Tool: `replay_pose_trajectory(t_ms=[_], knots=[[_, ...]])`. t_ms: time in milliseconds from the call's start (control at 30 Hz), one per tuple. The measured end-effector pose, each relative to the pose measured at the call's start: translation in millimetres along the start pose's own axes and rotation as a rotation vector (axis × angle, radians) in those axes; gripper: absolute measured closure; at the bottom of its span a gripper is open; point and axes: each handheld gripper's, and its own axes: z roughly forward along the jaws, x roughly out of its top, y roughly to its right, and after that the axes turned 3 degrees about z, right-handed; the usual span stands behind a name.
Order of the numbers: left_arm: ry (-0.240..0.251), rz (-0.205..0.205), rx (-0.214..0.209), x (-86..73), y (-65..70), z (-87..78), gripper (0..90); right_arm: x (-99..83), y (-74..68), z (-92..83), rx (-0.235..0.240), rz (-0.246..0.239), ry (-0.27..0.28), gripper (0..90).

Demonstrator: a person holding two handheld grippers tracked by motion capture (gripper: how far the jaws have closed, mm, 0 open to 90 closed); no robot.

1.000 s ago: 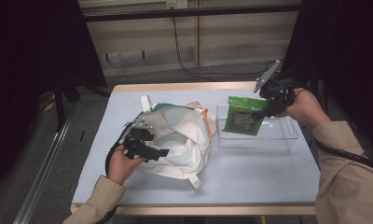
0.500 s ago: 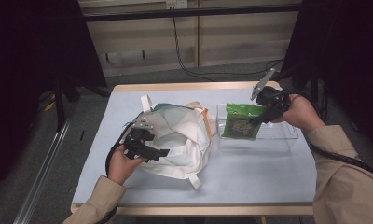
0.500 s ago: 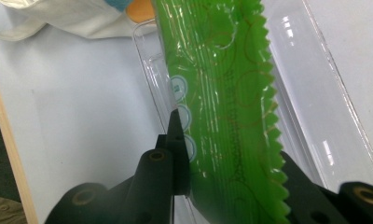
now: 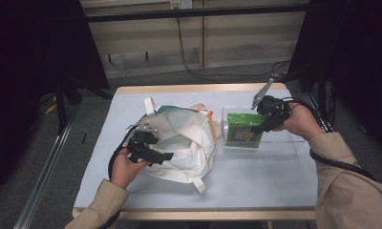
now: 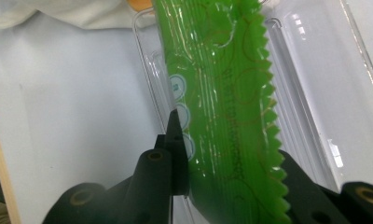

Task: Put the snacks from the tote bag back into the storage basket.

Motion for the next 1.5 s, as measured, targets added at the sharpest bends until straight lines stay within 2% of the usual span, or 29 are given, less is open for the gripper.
replay_pose_trajectory(t_ms=[133, 633, 867, 1033, 1500], knots=[[0.004, -0.003, -0.006, 0.5, 0.1, 0.0, 9.8, -2.4, 0.7, 4.8, -0.001, -0.018, 0.008, 74.1], [0.010, 0.002, -0.015, 0.9, 1.1, 1.0, 9.8, -9.1, -2.5, 10.6, 0.000, -0.025, 0.022, 72.6], [0.005, 0.004, -0.012, 1.1, 1.6, 1.6, 9.8, -10.9, -1.6, 12.2, 0.006, -0.009, 0.032, 71.2], [0.003, 0.005, -0.014, 1.4, 1.3, 1.4, 9.8, -11.1, -3.4, 11.3, 0.020, 0.030, 0.018, 68.4], [-0.003, 0.007, -0.015, 2.3, 2.3, 1.7, 9.8, -13.2, -4.9, 12.2, 0.017, 0.039, 0.017, 56.5]])
